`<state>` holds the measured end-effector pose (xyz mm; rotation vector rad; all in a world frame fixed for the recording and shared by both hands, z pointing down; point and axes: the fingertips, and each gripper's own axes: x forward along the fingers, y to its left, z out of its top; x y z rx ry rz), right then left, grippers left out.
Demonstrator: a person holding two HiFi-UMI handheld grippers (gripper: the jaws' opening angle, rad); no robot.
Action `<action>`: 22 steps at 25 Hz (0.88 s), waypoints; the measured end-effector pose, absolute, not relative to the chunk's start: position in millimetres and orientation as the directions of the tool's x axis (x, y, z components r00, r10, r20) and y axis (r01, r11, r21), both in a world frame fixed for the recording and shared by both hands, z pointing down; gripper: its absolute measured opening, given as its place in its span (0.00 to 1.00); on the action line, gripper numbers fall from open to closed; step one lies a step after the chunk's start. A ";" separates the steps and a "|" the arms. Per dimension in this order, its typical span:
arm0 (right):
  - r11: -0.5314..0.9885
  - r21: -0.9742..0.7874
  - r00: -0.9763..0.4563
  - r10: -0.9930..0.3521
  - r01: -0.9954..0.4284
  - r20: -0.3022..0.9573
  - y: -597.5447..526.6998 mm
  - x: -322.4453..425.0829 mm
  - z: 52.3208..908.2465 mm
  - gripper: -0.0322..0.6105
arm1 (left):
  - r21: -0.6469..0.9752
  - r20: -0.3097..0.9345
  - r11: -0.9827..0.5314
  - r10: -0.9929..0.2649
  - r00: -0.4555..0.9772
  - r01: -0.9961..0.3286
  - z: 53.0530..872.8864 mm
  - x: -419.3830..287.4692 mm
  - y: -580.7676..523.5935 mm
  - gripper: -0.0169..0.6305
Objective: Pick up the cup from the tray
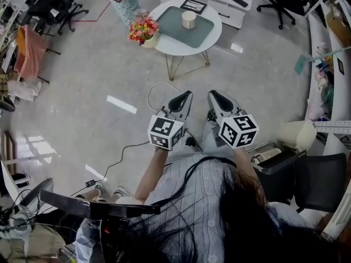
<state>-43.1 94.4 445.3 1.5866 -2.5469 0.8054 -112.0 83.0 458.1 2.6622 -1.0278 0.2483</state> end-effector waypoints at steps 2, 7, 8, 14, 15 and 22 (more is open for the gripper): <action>0.347 -0.409 -0.482 -0.824 -0.844 0.296 78.9 -33.2 446.7 0.12 | 0.197 0.262 -0.694 -0.644 0.719 -0.693 459.6 -107.4 67.4 0.05; 0.362 -0.407 -0.499 -0.810 -0.838 0.307 39.4 -6.3 450.1 0.12 | 0.202 0.261 -0.661 -0.675 0.690 -0.723 461.5 -87.2 29.6 0.05; 0.370 -0.405 -0.505 -0.806 -0.836 0.308 31.0 -1.5 449.5 0.12 | 0.206 0.259 -0.654 -0.681 0.685 -0.728 460.9 -82.6 22.1 0.05; 0.403 -0.397 -0.534 -0.787 -0.824 0.309 -18.6 31.8 444.7 0.12 | 0.211 0.254 -0.620 -0.712 0.655 -0.755 457.1 -50.4 -21.1 0.05; 0.407 -0.398 -0.538 -0.784 -0.822 0.309 -25.8 37.2 444.9 0.12 | 0.210 0.255 -0.616 -0.715 0.651 -0.759 457.0 -45.3 -27.5 0.05; 0.443 -0.404 -0.573 -0.762 -0.800 0.301 -68.8 64.6 446.4 0.12 | 0.196 0.262 -0.592 -0.736 0.623 -0.782 458.6 -17.8 -63.5 0.05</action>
